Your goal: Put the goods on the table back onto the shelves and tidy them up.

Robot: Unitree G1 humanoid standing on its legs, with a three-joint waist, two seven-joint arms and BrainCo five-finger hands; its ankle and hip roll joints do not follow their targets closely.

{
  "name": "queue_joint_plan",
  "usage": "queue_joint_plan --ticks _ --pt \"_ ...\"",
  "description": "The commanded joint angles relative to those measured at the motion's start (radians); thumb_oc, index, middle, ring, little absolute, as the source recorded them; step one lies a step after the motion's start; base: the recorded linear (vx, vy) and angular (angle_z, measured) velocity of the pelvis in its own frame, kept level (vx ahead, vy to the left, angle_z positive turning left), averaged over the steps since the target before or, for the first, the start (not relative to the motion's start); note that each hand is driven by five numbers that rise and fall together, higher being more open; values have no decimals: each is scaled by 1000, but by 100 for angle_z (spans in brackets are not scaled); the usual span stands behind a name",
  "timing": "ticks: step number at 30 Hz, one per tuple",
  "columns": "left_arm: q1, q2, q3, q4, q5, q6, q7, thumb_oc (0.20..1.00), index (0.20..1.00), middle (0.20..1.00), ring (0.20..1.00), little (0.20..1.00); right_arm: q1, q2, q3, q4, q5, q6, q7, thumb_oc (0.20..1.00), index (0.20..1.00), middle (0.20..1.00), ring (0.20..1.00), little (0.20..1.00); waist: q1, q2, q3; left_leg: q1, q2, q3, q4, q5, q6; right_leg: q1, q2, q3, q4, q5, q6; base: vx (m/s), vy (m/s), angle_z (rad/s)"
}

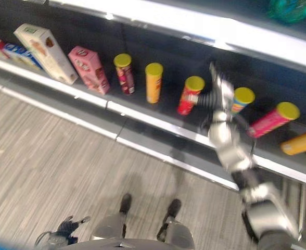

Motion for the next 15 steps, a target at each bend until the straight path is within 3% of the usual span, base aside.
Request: queue_joint_plan --ticks 1,3,8,9,10,11,12,13,15 --pt "6 32 -21 74 79 13 -45 1000 1000 1000 1000 1000 64 -38 7 -10 219 -83 214 1000 1000 1000 1000 1000 0 18 -52 13 38 124 4 -38 -15 9 -24 106 51 -110 85 11 163 -62" --pt "10 32 -9 72 88 4 -64 1000 1000 1000 1000 1000 158 -19 -5 -2 283 -85 289 1000 1000 1000 1000 1000 -19 8 -52 28 22 126 4 -49 -3 -2 -26 142 57 -101 93 4 159 -63" --pt "2 32 -22 38 76 -13 -77 1000 1000 1000 1000 1000 244 21 -55 37 344 -71 332 1000 1000 1000 1000 1000 -76 1 -41 41 -11 150 4 -64 33 -71 -37 221 114 -61 120 -64 178 -68" --pt "-4 42 -28 23 67 -21 -78 1000 1000 1000 1000 1000 230 37 -62 60 357 -70 328 1000 1000 1000 1000 1000 -85 1 -11 53 2 210 4 -63 45 -125 -51 205 197 -44 139 -200 146 -116" --pt "-9 47 -35 13 66 -20 -80 1000 1000 1000 1000 1000 227 39 -70 67 354 -65 318 1000 1000 1000 1000 1000 -83 5 -6 56 14 239 4 -59 45 -123 -69 151 216 -58 134 -167 92 -166" --pt "-10 47 -35 13 66 -20 -80 1000 1000 1000 1000 1000 227 39 -71 67 354 -65 318 1000 1000 1000 1000 1000 -83 4 -7 54 13 240 4 -57 45 -125 -70 152 215 -56 134 -71 17 -182" --pt "-9 50 -38 5 64 -19 -80 1000 1000 1000 1000 1000 237 39 -85 68 358 -62 318 1000 1000 1000 1000 1000 -82 8 -6 59 22 260 8 -57 47 -116 -90 105 239 -72 121 15 -7 -152" --pt "-9 54 -41 1 66 -18 -83 1000 1000 1000 1000 1000 255 33 -112 64 355 -62 311 1000 1000 1000 1000 1000 -80 14 -12 73 39 279 11 -74 43 -92 -115 60 266 -108 117 -23 -79 -93" --pt "-9 64 -25 -13 65 -16 -80 1000 1000 1000 1000 1000 280 6 -178 40 334 -61 293 1000 1000 1000 1000 1000 -83 10 -39 65 73 351 28 -70 32 -40 -211 6 282 -80 117 -49 -146 -67"
